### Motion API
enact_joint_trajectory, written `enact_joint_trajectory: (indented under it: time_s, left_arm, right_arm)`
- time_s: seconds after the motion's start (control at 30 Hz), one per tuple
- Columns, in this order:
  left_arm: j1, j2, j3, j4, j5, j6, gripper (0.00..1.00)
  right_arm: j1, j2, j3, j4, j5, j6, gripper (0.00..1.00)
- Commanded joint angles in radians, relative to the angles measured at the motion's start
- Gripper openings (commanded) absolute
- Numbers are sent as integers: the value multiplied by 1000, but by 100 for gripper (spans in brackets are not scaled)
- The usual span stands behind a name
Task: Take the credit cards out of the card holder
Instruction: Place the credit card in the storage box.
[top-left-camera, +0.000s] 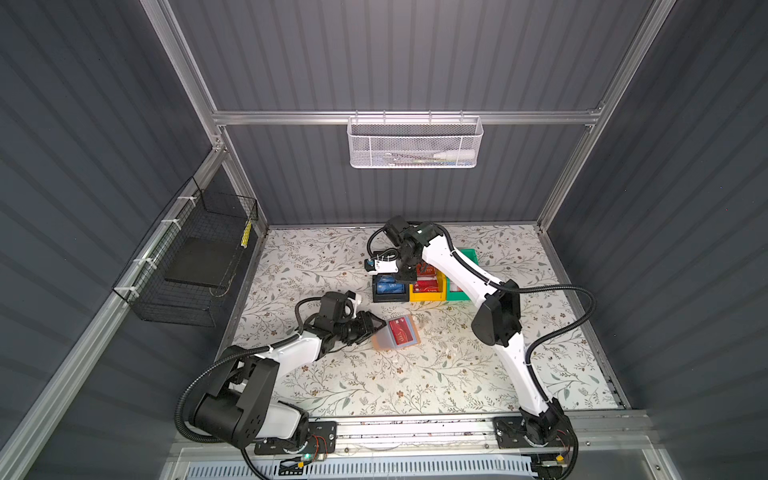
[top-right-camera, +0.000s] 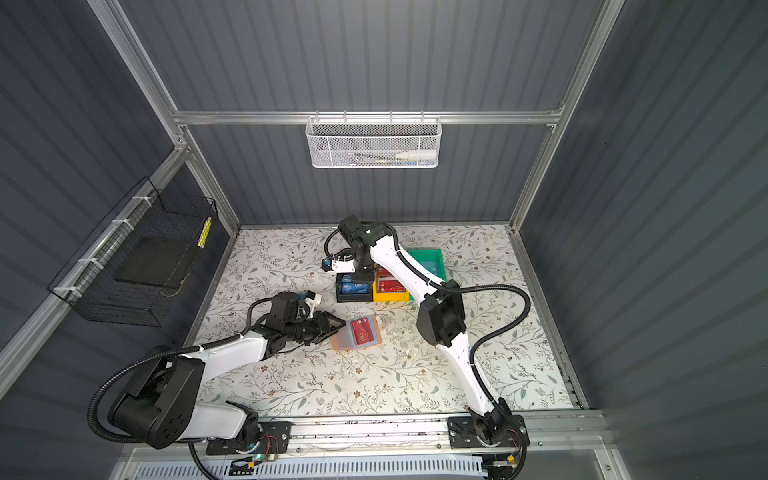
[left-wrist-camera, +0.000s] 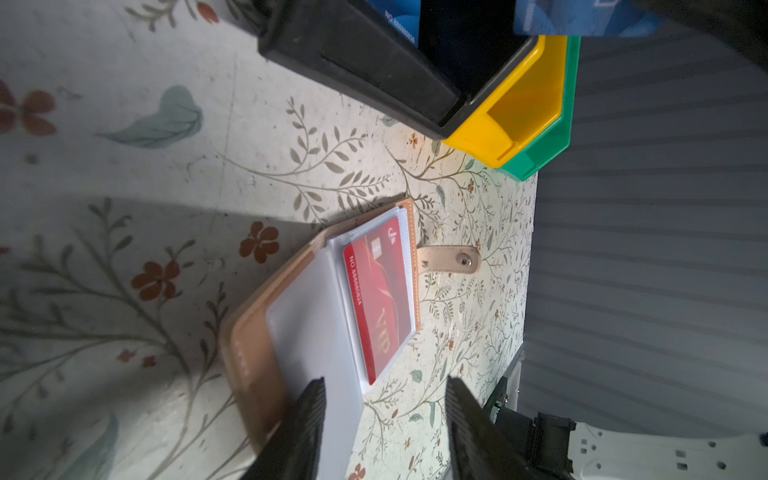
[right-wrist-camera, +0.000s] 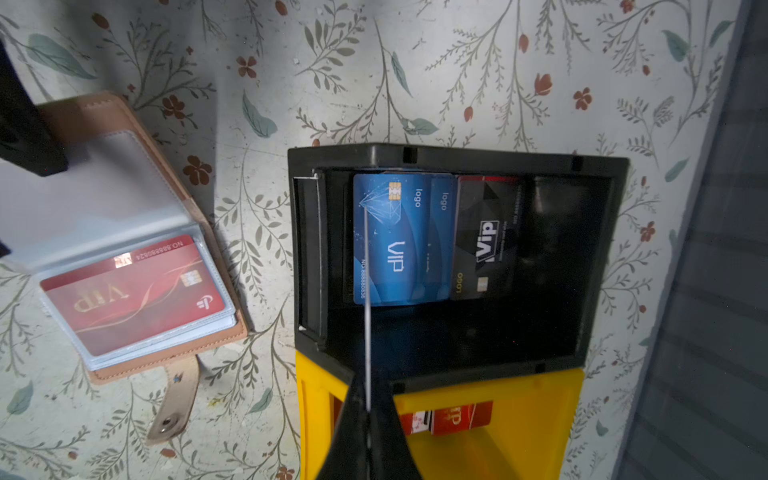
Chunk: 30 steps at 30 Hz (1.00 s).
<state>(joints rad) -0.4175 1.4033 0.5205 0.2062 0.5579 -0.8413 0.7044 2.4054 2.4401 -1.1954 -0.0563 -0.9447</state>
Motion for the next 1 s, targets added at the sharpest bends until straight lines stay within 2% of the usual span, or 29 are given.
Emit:
enact_joint_trajectory:
  time_s: [0.0, 0.8, 0.97]
  left_arm:
    - [0, 16, -8, 9, -7, 14, 49]
    - [0, 49, -9, 23, -8, 13, 48]
    - [2, 55, -5, 24, -9, 14, 48]
  right_arm:
    - [7, 15, -12, 6, -10, -20, 0]
    - [10, 86, -51, 12, 3, -43, 0]
    - [9, 93, -49, 22, 1, -31, 7]
